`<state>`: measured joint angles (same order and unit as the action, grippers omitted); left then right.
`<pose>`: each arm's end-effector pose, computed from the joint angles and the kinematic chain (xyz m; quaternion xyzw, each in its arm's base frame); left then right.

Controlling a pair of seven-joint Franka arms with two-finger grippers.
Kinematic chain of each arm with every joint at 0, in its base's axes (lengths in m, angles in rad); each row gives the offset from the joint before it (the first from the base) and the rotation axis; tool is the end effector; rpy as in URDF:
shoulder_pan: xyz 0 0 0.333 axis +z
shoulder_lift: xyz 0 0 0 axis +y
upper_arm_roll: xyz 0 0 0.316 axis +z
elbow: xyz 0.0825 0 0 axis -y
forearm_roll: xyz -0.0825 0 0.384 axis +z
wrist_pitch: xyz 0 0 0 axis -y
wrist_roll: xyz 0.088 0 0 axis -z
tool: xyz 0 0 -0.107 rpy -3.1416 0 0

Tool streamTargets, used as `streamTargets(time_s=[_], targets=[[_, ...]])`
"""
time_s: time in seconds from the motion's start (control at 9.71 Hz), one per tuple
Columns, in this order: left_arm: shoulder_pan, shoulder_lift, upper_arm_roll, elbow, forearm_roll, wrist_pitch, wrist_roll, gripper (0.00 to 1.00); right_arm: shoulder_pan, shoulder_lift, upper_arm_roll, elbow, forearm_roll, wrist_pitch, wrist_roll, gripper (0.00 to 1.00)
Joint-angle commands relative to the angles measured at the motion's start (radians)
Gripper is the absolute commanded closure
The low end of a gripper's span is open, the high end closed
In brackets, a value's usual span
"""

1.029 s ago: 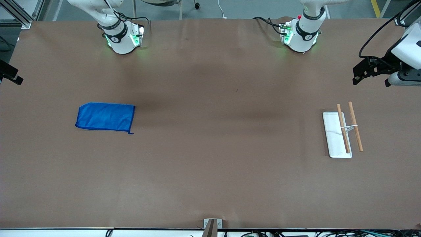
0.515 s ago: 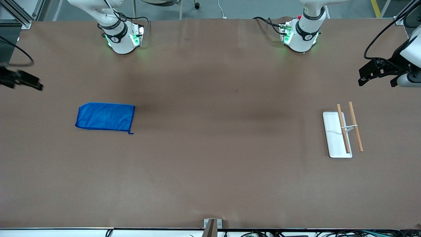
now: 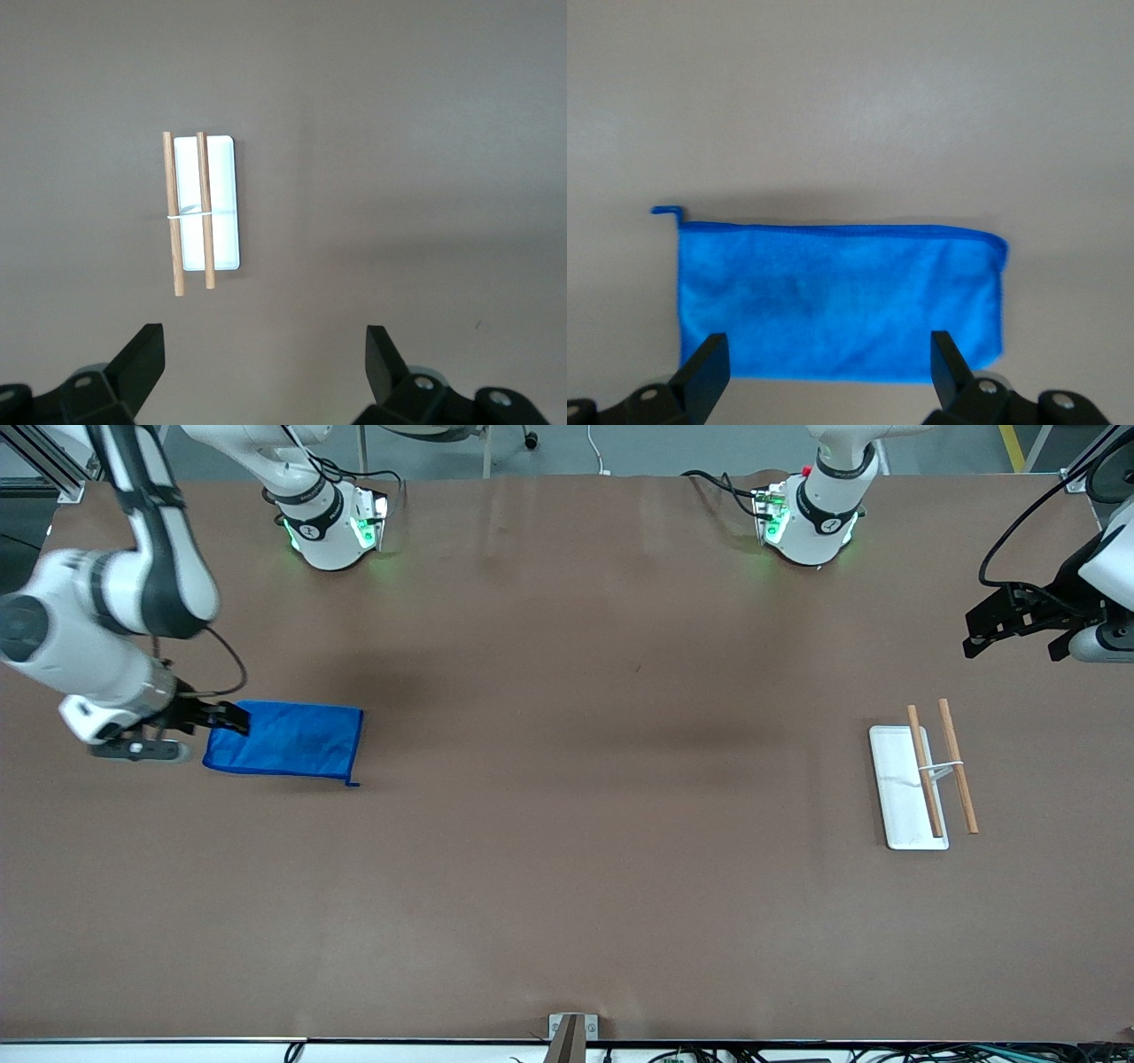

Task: Right arm passes towel to left arm to hang
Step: 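Reach the right gripper down to the blue towel's edge and grasp it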

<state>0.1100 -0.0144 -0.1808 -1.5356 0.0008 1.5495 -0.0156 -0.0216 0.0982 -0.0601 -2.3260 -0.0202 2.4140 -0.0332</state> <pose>0.5470 -0.0395 0.6470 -0.9995 0.0276 -0.0141 0.0011 0.5129 -0.0422 0.2965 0.9998 -0.0165 -0.0056 0.0093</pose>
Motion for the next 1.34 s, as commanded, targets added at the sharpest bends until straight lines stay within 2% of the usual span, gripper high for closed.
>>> streamTargets(time_s=[0.0,0.1,0.21,0.51,0.62,0.72,0.93,1.03,1.24], targets=[[0.002,0.022,-0.002,-0.005,-0.015,-0.002,0.017,0.00,-0.014,0.105,-0.001,-0.119,-0.004,0.269,-0.008,0.02],[-0.001,0.022,-0.002,-0.005,-0.015,-0.002,0.017,0.00,-0.021,0.141,-0.001,-0.137,-0.004,0.331,-0.007,0.02],[0.002,0.024,-0.002,-0.005,-0.015,-0.002,0.017,0.00,-0.021,0.159,-0.001,-0.139,-0.004,0.338,-0.005,0.02],[0.002,0.024,-0.002,-0.005,-0.015,-0.002,0.017,0.00,-0.024,0.202,-0.001,-0.161,-0.003,0.401,-0.002,0.10],[-0.001,0.024,-0.002,-0.005,-0.015,0.000,0.016,0.00,-0.024,0.204,-0.001,-0.161,-0.003,0.398,-0.001,0.19],[0.000,0.024,-0.002,-0.005,-0.015,0.000,0.016,0.00,-0.023,0.201,-0.001,-0.161,-0.003,0.392,0.002,0.48],[0.000,0.024,-0.003,-0.005,-0.016,0.000,0.016,0.00,-0.026,0.199,-0.001,-0.161,0.000,0.392,0.009,0.87],[-0.001,0.024,-0.003,-0.006,-0.016,-0.002,0.016,0.00,-0.029,0.198,0.000,-0.161,0.003,0.381,0.022,1.00],[0.000,0.024,-0.002,-0.006,-0.016,-0.002,0.017,0.00,-0.017,0.178,0.003,-0.148,0.006,0.293,0.071,1.00]])
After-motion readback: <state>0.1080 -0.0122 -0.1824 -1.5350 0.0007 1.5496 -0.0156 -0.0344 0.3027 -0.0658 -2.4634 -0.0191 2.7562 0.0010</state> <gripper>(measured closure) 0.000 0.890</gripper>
